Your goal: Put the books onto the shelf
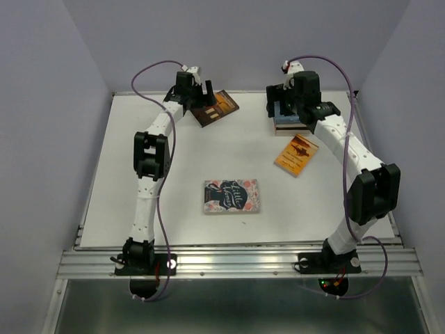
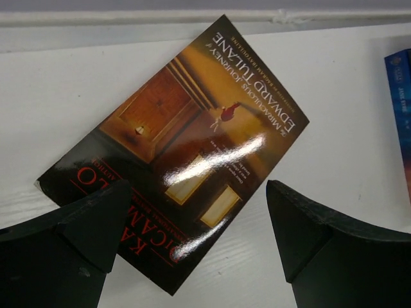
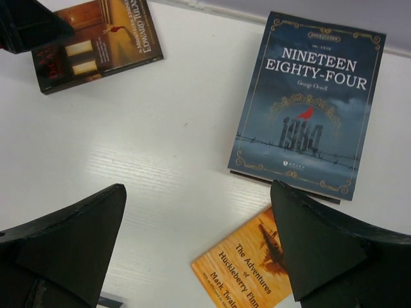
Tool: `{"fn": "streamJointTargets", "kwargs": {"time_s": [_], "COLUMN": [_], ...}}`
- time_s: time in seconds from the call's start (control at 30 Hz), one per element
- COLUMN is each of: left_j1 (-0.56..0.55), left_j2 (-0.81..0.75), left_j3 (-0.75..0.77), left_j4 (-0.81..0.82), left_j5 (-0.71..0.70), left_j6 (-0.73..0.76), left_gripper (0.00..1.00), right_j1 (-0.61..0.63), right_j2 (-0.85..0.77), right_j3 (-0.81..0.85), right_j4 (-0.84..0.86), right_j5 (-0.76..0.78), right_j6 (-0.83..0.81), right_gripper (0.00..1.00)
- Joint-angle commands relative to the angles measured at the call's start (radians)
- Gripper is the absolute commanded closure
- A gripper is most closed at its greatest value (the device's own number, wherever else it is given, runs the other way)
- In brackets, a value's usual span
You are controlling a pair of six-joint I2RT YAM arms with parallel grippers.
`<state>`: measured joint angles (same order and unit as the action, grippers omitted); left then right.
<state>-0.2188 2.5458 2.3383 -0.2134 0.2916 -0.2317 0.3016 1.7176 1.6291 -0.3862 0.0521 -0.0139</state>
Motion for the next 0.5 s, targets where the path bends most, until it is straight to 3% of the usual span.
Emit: {"fn": "streamJointTargets", "kwargs": {"time_s": [0.0, 0.17, 0.47], "left_j1": [0.007, 0.007, 0.012], "left_j2": [-0.029, 0.067, 0.142], "left_j3": [-0.016, 0.084, 0.125], "left_j4": [0.137, 0.144, 0.266], "left_j5": [-0.078, -0.218, -0.259], "left_j6": [-0.061, -0.129, -0.259], "left_gripper": [0.01, 0.01, 0.01], "right_j1": [-0.002, -0.002, -0.002], "right_j2": [-0.052, -0.082, -0.050], "right_j3": [-0.069, -0.141, -0.161], "right_j4": [0.083, 0.110, 0.112], "right_j5": [-0.006, -0.015, 0.002], "right_j6": [0.074, 0.100, 0.117], "right_gripper": [0.00, 0.00, 0.00]}}
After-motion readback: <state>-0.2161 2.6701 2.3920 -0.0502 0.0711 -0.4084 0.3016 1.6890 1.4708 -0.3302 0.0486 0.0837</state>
